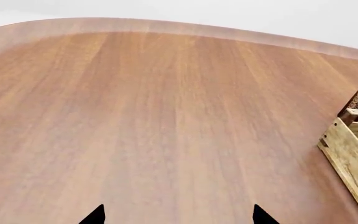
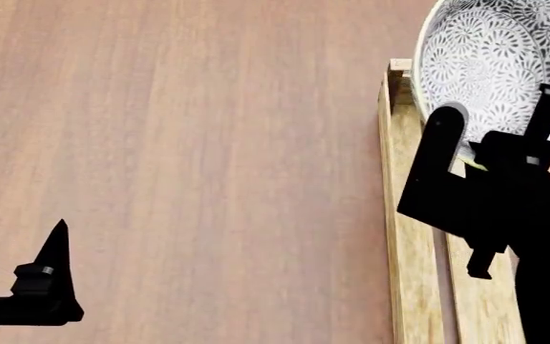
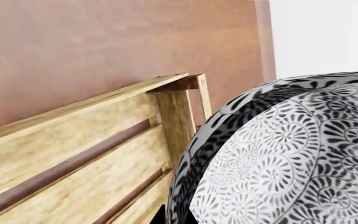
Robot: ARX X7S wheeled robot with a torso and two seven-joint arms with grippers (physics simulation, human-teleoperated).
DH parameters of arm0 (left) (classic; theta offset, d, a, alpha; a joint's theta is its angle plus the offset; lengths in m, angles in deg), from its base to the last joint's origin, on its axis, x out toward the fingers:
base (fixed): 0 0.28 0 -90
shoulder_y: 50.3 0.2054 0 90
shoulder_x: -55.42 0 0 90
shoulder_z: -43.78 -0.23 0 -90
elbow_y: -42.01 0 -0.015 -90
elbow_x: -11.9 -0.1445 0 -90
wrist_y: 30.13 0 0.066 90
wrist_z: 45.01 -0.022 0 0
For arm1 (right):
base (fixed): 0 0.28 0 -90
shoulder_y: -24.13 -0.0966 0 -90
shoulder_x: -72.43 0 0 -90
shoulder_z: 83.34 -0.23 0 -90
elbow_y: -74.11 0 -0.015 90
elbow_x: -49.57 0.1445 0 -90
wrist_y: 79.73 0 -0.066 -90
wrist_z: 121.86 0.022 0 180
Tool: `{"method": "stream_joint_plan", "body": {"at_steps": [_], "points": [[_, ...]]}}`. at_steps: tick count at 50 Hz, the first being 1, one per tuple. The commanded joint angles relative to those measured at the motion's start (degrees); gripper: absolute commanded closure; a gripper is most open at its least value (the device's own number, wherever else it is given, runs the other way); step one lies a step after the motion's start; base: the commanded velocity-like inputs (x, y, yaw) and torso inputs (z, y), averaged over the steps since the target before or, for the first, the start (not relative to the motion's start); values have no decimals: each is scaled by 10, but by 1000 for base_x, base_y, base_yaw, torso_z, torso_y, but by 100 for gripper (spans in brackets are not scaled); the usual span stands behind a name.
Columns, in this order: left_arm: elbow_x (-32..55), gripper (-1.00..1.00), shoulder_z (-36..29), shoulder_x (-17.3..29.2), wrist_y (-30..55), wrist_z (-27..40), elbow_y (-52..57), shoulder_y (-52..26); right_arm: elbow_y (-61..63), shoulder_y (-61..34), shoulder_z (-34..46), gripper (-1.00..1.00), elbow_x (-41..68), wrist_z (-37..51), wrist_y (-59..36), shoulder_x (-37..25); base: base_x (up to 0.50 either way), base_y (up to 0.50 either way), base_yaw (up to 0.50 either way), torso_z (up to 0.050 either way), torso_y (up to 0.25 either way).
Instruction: Pick up the bowl on the left and put it in the tray.
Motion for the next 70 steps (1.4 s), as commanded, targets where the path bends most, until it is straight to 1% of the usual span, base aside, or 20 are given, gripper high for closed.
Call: {"method": "stream_joint_plan", "body": {"at_steps": [1,8,24,58,70], "points": [[3,-100,-1,2,0,3,-1,-1,-88,4,20,100,-23,13,34,27,0,0,0,0,0],[5,-100,1,3,-3,3,-2,3,-168,9,33,100,-19,25,69,63,0,0,0,0,0],[5,-100,-1,5,-7,5,-4,5,-236,13,65,100,-32,17,95,90,0,0,0,0,1],[10,-100,-6,10,-11,11,-6,4,-249,16,78,100,-37,2,91,91,0,0,0,0,1],[12,-100,-7,12,-12,13,-5,3,-234,12,76,100,-38,-6,83,84,0,0,0,0,1]]}}
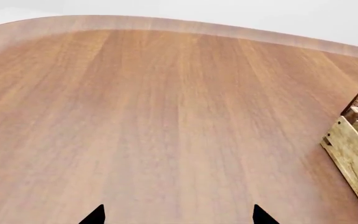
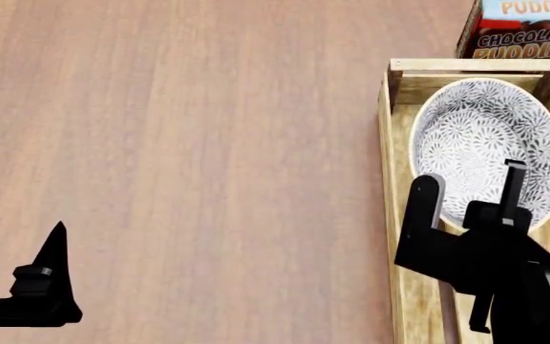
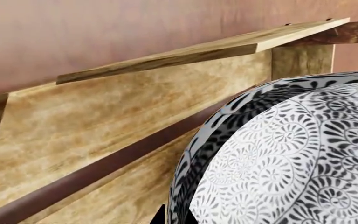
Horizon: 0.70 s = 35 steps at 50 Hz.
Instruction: Pick up the bowl on the left and put it in the tray.
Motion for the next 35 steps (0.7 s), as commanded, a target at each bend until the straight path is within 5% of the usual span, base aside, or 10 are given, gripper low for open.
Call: {"method": "stream_joint_plan", "body": {"at_steps": [1,24,25,35], "points": [[2,-100,-1,2,0,3,1,0,4,-8,-3,100,-16,-3,0,-2,0,0,0,0,0],[6,-100,-4,5,-3,6,0,-1,-9,-6,1,100,-18,-3,5,2,0,0,0,0,0],[7,-100,-3,5,-3,7,1,-2,-11,-5,2,-100,-18,-2,6,2,0,0,0,0,0],[8,-100,-4,7,-3,9,1,-2,-25,-5,5,-100,-18,1,17,8,0,0,0,0,0]]}}
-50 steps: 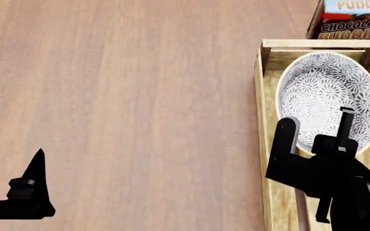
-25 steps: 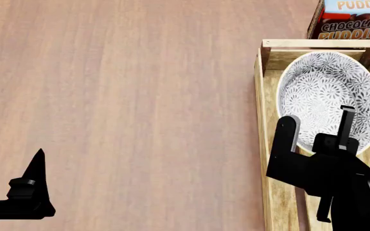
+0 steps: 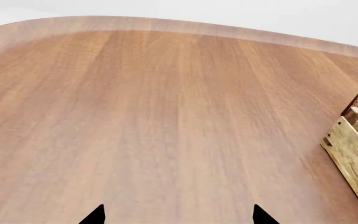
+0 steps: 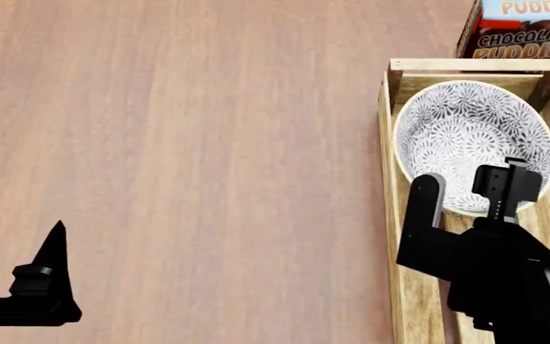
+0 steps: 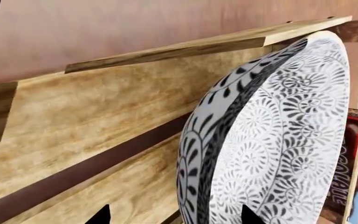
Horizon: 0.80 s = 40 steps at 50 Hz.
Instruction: Pick up the bowl on the left and put it in the tray.
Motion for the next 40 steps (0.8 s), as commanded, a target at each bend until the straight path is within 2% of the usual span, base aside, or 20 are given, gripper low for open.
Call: {"method": "stream_joint_plan", "body": {"at_steps": [1,16,32,36,40], "points": [[2,-100,0,2,-1,2,0,-1,-9,0,1,-100,-6,3,8,5,0,0,0,0,0],[4,-100,-1,4,-4,4,-2,0,22,0,-5,-100,-3,-4,-3,-8,0,0,0,0,0],[11,-100,-4,8,4,14,14,-3,311,-6,-76,-100,26,-53,-107,-137,0,0,0,0,0],[13,-100,-4,8,2,14,15,-2,394,4,-113,-100,48,-37,-117,-173,0,0,0,0,0],[12,-100,-4,9,1,15,15,-2,453,38,-151,-100,67,21,-116,-198,0,0,0,0,0]]}}
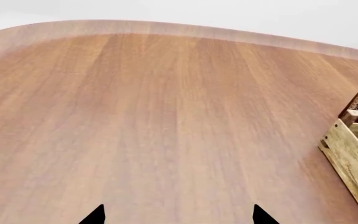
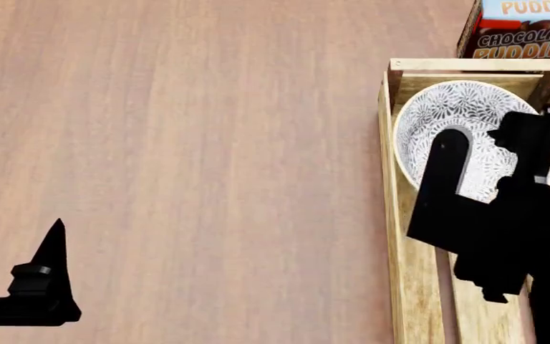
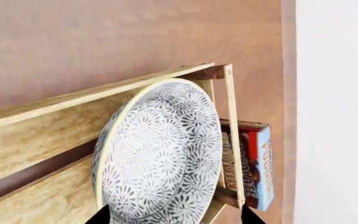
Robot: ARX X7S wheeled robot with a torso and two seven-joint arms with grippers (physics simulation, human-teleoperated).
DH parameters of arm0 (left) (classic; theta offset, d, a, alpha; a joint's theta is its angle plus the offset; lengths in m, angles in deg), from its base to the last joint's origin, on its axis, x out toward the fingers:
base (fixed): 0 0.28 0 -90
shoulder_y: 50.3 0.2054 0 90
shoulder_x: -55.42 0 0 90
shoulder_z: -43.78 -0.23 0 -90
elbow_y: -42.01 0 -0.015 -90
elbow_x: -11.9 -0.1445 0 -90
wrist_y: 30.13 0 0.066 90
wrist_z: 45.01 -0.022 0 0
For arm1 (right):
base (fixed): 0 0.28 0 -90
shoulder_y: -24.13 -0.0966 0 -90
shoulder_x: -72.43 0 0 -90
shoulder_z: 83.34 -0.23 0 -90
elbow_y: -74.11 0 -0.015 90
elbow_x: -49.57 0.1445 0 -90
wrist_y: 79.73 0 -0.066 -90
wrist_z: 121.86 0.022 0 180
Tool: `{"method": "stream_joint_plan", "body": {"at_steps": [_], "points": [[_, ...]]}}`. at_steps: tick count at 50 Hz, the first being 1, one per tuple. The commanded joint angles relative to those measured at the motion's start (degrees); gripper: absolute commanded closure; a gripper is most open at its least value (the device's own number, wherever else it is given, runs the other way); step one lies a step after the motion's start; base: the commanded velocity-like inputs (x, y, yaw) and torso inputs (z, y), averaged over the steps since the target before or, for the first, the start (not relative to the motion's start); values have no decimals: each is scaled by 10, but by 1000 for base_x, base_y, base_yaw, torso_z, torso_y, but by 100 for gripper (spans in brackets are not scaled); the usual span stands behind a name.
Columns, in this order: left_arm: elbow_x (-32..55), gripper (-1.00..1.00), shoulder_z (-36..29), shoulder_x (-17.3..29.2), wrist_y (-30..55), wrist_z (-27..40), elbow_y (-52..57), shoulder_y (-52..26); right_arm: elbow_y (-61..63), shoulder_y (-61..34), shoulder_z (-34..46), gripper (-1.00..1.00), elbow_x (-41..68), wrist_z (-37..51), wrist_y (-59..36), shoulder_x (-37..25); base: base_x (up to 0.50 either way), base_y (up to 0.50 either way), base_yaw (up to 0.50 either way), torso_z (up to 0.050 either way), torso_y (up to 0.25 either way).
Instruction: Pick up the bowl on the left and put it in the tray.
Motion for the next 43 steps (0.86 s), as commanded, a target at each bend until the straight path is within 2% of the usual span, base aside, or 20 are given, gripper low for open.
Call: {"method": "stream_joint_plan", "body": {"at_steps": [1,4,5,9,13,16,20,21,28,33,37,39,41,43], "points": [[4,-100,0,3,1,4,6,0,210,56,-97,-100,52,83,-31,-89,0,0,0,0,0],[5,-100,1,4,2,5,8,0,250,98,-125,-100,55,157,-51,-96,0,0,0,0,0],[4,-100,2,6,1,6,13,1,274,128,-147,-100,57,212,-65,-96,0,0,0,0,0],[3,-100,2,9,0,8,20,3,323,191,-211,-100,104,296,-76,-101,0,0,0,0,0],[-7,-100,-3,13,-10,5,27,6,368,284,-291,-100,140,417,-78,-91,0,0,0,0,0],[-28,-100,-10,17,-32,-4,35,17,404,371,-367,-100,189,495,-80,-59,0,0,0,0,0],[-43,-100,-11,17,-55,-12,29,32,413,440,-418,-100,224,545,-67,-18,0,0,0,0,0],[-51,-100,-7,15,-70,-16,25,41,407,474,-440,-100,240,568,-50,10,0,0,0,0,0],[-83,-100,6,15,-125,-29,6,79,366,573,-477,-100,285,597,76,89,0,0,0,0,0],[-105,-100,7,11,-179,-54,-10,121,306,661,-492,-100,293,606,231,158,0,0,0,0,0],[-144,-100,-3,6,-247,-83,-37,165,246,718,-486,-100,275,584,370,195,0,0,0,0,0],[-172,-100,-15,1,-293,-105,-70,187,224,730,-482,-100,326,560,397,208,0,0,0,0,0],[-186,-100,-22,-5,-329,-124,-100,203,181,734,-466,-100,332,534,434,225,0,0,0,0,0],[-175,-100,-24,-6,-337,-137,-114,212,158,739,-459,-100,343,516,454,233,0,0,0,0,0]]}}
